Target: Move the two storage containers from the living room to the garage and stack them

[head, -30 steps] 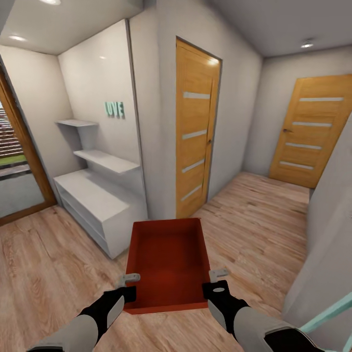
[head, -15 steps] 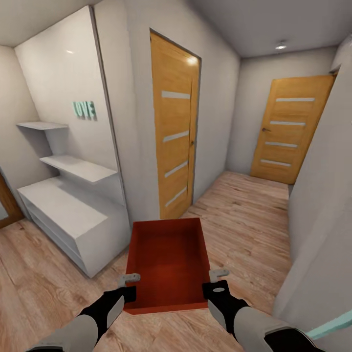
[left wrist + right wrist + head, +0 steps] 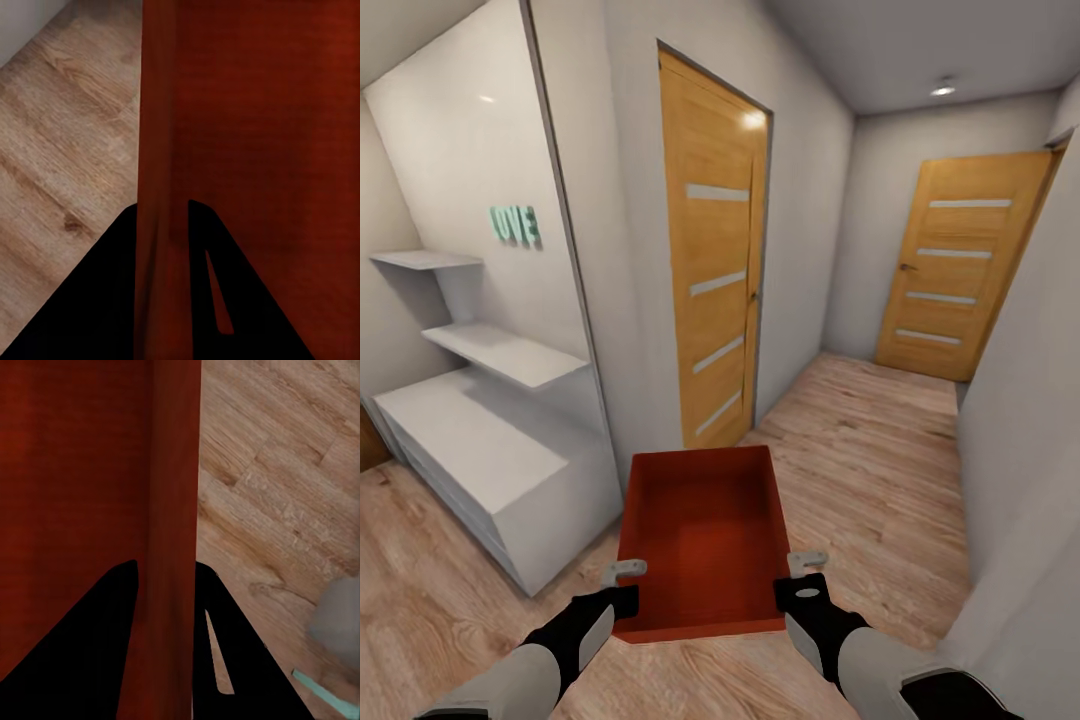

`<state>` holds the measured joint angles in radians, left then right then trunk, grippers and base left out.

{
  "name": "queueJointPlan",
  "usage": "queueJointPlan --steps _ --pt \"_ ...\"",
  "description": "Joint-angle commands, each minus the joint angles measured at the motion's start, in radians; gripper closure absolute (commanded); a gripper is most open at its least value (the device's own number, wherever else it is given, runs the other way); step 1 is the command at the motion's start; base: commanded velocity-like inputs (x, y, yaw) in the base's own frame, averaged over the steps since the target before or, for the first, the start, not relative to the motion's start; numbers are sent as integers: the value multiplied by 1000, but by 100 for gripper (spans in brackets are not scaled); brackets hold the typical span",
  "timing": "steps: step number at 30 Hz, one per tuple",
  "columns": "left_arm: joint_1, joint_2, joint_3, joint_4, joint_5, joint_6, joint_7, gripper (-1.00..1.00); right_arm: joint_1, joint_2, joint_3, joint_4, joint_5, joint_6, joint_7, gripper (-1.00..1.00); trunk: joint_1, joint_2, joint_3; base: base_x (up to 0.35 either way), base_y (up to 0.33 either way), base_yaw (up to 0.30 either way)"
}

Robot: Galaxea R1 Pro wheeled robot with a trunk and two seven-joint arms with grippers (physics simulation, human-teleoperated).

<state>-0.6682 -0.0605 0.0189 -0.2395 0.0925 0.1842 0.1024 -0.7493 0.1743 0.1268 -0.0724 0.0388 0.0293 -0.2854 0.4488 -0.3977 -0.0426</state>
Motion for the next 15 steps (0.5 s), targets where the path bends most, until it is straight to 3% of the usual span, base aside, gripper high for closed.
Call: queueJointPlan --steps 1,15 --pt "-1 51 12 -21 12 6 8 100 -1 0 -19 4 -7 3 -12 100 1 -2 -2 322 0 0" --pt "-1 51 12 -21 12 6 8 100 -1 0 -19 4 -7 1 -11 100 1 -2 -2 322 0 -4"
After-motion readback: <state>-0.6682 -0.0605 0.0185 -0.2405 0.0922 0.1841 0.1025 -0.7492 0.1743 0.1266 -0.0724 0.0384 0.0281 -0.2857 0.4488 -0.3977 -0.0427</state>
